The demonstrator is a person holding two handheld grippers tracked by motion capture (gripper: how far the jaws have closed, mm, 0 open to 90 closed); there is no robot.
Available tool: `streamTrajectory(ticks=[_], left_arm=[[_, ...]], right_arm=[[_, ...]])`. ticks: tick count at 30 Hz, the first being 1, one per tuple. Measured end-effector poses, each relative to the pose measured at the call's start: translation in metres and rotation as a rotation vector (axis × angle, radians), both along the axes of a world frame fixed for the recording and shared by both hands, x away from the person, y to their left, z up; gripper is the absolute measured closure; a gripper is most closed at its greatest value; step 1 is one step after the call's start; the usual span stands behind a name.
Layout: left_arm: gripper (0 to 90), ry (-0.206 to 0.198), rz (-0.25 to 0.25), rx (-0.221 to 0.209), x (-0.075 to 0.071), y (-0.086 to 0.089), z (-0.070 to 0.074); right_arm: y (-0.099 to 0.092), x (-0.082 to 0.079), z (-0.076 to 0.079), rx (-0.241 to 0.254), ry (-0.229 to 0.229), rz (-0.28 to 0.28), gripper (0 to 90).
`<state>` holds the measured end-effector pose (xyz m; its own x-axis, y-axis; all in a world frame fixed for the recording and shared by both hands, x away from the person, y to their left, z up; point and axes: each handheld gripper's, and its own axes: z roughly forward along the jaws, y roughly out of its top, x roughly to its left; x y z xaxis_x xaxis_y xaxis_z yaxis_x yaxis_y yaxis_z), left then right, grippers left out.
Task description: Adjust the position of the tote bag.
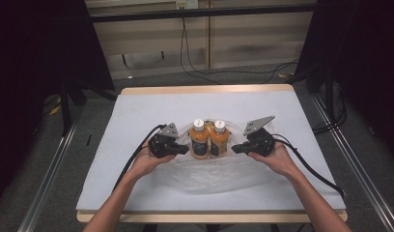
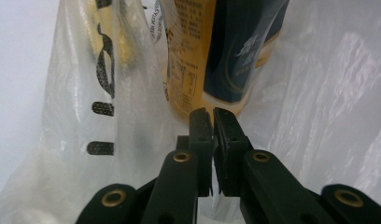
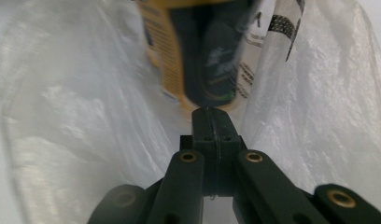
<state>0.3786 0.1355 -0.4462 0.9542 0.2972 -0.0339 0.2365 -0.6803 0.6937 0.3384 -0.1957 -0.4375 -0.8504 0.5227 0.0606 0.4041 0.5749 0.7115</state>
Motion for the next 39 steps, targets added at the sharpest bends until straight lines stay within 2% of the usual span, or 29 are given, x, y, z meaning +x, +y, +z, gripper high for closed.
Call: streamTrajectory(ticks=[1, 2, 3, 6, 7, 8, 11, 12, 14, 17, 18, 20, 22, 25, 27, 29, 31, 33, 35, 36, 39], left_arm=[[86.4, 0.000, 0.000, 0.000, 0.000, 0.000, 0.000], [86.0, -0.004, -0.009, 0.031, 0.001, -0.002, -0.004], [86.1, -0.004, -0.009, 0.031, 0.001, -0.002, -0.004], [86.1, -0.015, -0.014, 0.091, 0.002, -0.004, -0.011], [86.2, -0.015, -0.014, 0.091, 0.002, -0.004, -0.011], [86.6, -0.010, -0.019, 0.108, 0.001, -0.005, -0.013], [86.7, -0.005, -0.019, 0.106, 0.001, -0.004, -0.015], [86.7, -0.005, -0.016, 0.120, 0.000, -0.003, -0.019], [86.7, -0.005, -0.017, 0.133, 0.000, -0.002, -0.020], [87.3, -0.010, -0.010, 0.134, -0.002, 0.001, -0.022], [87.8, -0.018, -0.013, 0.142, -0.001, 0.004, -0.022], [87.8, -0.027, -0.009, 0.157, -0.002, 0.005, -0.021], [87.8, -0.049, -0.006, 0.184, -0.005, 0.005, -0.020], [87.8, -0.051, -0.004, 0.191, -0.005, 0.007, -0.020], [88.4, -0.053, -0.001, 0.203, -0.006, 0.009, -0.019], [89.2, -0.055, -0.006, 0.212, -0.006, 0.010, -0.018], [89.4, -0.077, -0.007, 0.246, -0.006, 0.013, -0.017], [89.5, -0.084, -0.003, 0.260, -0.006, 0.015, -0.016], [89.7, -0.085, 0.006, 0.258, -0.006, 0.016, -0.017], [89.8, -0.094, -0.004, 0.278, -0.006, 0.018, -0.016], [89.8, -0.087, -0.003, 0.272, -0.005, 0.020, -0.016]], right_arm=[[0.000, 0.000, 0.000, 0.000, 0.000, 0.000, 90.0], [0.001, 0.006, -0.004, -0.028, -0.001, -0.014, 90.0], [0.001, 0.006, -0.004, -0.028, -0.001, -0.014, 90.0], [0.003, 0.012, -0.011, -0.084, 0.006, -0.035, 90.0], [0.003, 0.012, -0.011, -0.084, 0.006, -0.035, 90.0], [0.004, 0.013, -0.016, -0.146, 0.008, -0.040, 90.0], [0.004, 0.014, -0.019, -0.171, 0.008, -0.041, 90.0], [0.006, 0.014, -0.021, -0.206, 0.002, -0.043, 90.0], [0.007, 0.014, -0.023, -0.208, 0.004, -0.045, 90.0], [0.008, 0.014, -0.026, -0.249, 0.003, -0.048, 90.0], [0.008, 0.014, -0.028, -0.277, 0.002, -0.066, 90.0], [0.008, 0.014, -0.028, -0.275, 0.003, -0.068, 90.0], [0.007, 0.014, -0.028, -0.313, -0.021, -0.087, 90.0], [0.006, 0.015, -0.028, -0.339, -0.039, -0.091, 90.0], [0.003, 0.014, -0.026, -0.391, -0.049, -0.103, 90.0], [0.002, 0.013, -0.027, -0.397, -0.052, -0.111, 90.0], [-0.001, 0.014, -0.026, -0.400, -0.045, -0.110, 90.0], [-0.001, 0.013, -0.026, -0.411, -0.053, -0.109, 90.0], [-0.002, 0.013, -0.026, -0.416, -0.051, -0.114, 90.0], [-0.004, 0.013, -0.026, -0.458, -0.062, -0.127, 90.0], [-0.010, 0.014, -0.026, -0.445, -0.049, -0.145, 90.0]])
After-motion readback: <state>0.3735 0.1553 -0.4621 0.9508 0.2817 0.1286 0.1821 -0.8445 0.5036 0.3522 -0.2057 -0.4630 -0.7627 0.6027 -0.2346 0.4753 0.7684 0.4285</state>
